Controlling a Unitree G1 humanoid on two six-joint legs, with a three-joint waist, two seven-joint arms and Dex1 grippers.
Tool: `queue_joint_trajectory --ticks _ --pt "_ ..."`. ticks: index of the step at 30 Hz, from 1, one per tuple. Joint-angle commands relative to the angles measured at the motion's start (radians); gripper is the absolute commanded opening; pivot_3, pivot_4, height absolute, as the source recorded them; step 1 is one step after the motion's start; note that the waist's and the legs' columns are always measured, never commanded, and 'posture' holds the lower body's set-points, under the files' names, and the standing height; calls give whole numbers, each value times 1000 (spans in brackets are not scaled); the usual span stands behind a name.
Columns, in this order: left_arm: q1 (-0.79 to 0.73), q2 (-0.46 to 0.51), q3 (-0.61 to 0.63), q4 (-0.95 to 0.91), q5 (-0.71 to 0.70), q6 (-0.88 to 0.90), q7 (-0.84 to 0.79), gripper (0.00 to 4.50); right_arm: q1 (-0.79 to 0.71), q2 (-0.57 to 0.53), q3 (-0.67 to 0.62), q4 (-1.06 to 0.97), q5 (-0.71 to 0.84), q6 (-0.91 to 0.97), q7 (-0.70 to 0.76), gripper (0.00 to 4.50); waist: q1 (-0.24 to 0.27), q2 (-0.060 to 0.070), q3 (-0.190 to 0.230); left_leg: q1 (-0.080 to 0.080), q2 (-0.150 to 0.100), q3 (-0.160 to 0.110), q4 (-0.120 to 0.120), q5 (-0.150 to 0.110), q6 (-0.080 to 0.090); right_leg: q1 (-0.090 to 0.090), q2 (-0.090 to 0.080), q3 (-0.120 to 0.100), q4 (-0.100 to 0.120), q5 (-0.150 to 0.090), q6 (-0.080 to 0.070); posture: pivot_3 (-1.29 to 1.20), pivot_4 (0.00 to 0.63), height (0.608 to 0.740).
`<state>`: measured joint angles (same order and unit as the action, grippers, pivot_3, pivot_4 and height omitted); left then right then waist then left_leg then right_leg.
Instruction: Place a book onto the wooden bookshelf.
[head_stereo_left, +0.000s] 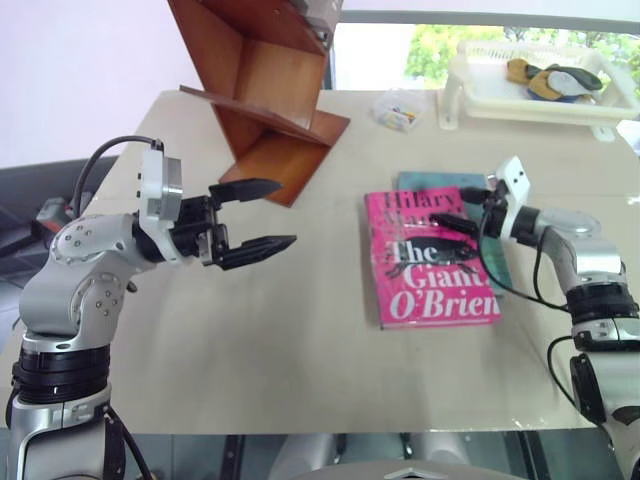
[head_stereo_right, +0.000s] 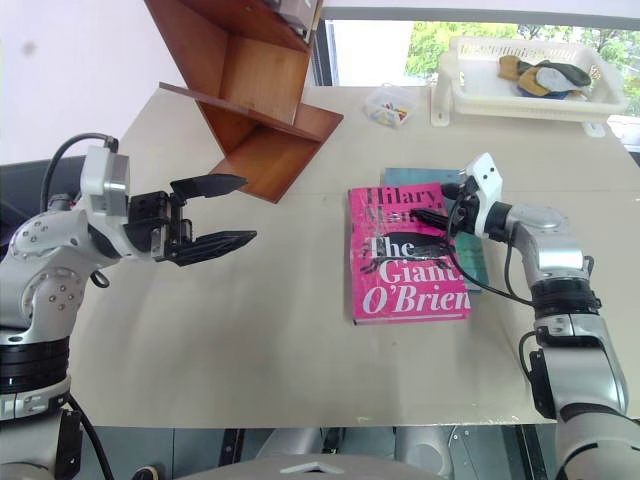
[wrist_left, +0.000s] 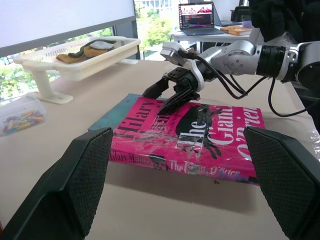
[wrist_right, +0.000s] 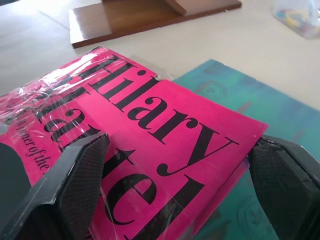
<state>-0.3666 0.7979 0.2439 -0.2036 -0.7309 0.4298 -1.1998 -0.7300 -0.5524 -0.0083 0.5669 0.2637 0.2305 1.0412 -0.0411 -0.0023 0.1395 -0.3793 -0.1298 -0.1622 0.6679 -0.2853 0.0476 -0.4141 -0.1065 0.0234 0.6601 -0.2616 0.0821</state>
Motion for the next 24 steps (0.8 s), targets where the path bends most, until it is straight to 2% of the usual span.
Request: queue_joint_trajectory --ticks 1,7,14,21,24 --pt "6 9 25 -30 -6 -12 8 4500 -11 -21 31 77 -62 -95 40 4444 0 0 0 0 0 0 0 0 0 0 0 0 0 0 0 0 150 740" --pt "12 7 26 -36 -9 -13 15 4500 -52 -22 -3 130 -41 -145 59 4444 2 0 0 0 0 -1 0 0 0 1 1 0 0 0 0 0 150 740" --pt "-2 8 19 -26 -8 -14 9 4500 -24 -74 -73 -25 51 -34 99 4444 2 0 0 -1 0 -1 0 0 0 0 0 -1 0 0 0 0 150 740" --pt "-27 4 1 -1 -2 -17 -9 4500 50 -104 -165 -173 140 80 43 4444 3 0 0 -1 0 -1 0 0 0 0 -1 -1 -1 0 0 0 150 740" --pt "-43 -2 -12 12 3 -21 -16 4500 66 -93 -165 -185 128 74 12 4444 1 0 0 -1 0 -1 0 0 0 -1 -1 0 0 0 0 0 150 740"
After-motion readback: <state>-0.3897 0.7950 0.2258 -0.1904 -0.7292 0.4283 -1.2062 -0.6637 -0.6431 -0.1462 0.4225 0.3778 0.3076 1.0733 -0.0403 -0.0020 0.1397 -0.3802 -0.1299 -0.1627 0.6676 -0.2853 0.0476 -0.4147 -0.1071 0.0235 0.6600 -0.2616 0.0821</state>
